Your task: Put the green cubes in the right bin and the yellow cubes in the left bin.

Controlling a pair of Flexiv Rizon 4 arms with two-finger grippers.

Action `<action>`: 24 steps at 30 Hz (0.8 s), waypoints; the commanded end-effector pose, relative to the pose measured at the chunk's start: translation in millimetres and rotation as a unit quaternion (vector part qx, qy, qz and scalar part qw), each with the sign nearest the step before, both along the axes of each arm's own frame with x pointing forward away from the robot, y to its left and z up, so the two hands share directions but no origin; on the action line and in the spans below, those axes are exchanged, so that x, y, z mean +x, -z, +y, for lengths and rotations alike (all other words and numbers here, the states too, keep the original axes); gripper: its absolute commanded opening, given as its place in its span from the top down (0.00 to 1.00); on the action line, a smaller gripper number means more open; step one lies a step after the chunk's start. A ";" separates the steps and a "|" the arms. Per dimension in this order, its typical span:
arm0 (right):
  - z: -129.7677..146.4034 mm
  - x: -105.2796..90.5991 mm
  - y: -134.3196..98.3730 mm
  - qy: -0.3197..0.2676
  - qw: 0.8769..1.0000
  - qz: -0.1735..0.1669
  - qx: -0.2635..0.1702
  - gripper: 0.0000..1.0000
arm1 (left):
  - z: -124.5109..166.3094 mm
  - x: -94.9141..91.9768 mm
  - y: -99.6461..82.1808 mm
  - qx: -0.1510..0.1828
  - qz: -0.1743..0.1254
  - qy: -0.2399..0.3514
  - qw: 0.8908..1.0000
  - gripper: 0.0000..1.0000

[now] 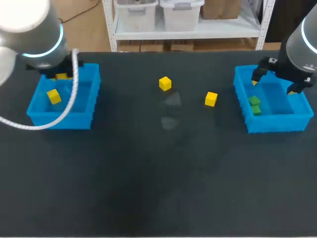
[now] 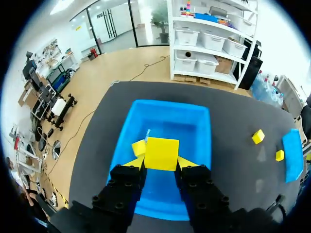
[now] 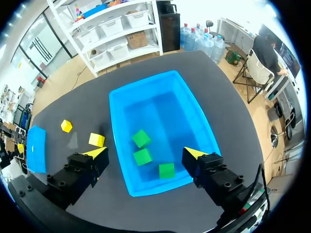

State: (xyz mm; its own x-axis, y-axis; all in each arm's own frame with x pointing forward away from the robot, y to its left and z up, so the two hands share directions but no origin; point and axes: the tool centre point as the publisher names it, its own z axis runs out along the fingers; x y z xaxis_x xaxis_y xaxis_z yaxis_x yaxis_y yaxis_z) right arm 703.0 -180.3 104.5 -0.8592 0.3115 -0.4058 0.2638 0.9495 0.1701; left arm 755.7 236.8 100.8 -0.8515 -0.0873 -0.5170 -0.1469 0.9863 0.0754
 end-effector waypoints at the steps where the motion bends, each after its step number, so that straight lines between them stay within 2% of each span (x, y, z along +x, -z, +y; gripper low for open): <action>1: -0.5 -2.4 0.5 0.001 1.000 -0.004 -0.001 0.00 | 7.4 1.4 3.2 0.010 -0.003 0.005 1.000 0.00; 7: -0.5 -2.4 0.5 0.001 1.000 -0.004 -0.001 0.00 | -13.1 8.7 -21.5 0.019 -0.033 0.048 0.998 0.00; 12: -0.5 -2.4 0.5 0.001 1.000 -0.004 -0.001 0.00 | -55.5 17.8 -41.9 0.021 -0.055 0.112 0.992 0.00; 15: -0.5 -2.4 0.5 0.001 1.000 -0.004 -0.001 0.00 | -91.3 21.1 -47.0 0.012 -0.052 0.171 0.984 0.00; 17: -0.5 -2.4 0.5 0.001 1.000 -0.004 -0.001 0.00 | -117.8 23.3 -46.0 0.014 -0.041 0.226 0.973 0.00; 20: -0.5 -2.4 0.5 0.001 1.000 -0.004 -0.001 0.00 | -156.2 22.9 -34.3 0.019 0.015 0.305 0.952 0.00; 24: -0.5 -2.4 0.5 0.001 1.000 -0.004 -0.001 0.00 | -192.3 21.3 -17.6 0.049 0.078 0.361 0.928 0.00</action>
State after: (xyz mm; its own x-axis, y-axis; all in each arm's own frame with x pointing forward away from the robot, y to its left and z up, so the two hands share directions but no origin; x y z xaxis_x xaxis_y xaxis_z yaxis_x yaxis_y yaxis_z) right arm 703.0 -180.4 104.5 -0.8592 0.3115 -0.4059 0.2638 0.9494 0.1701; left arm 757.1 70.6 131.5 -0.7414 0.3858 -0.5491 0.3915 0.9132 0.1130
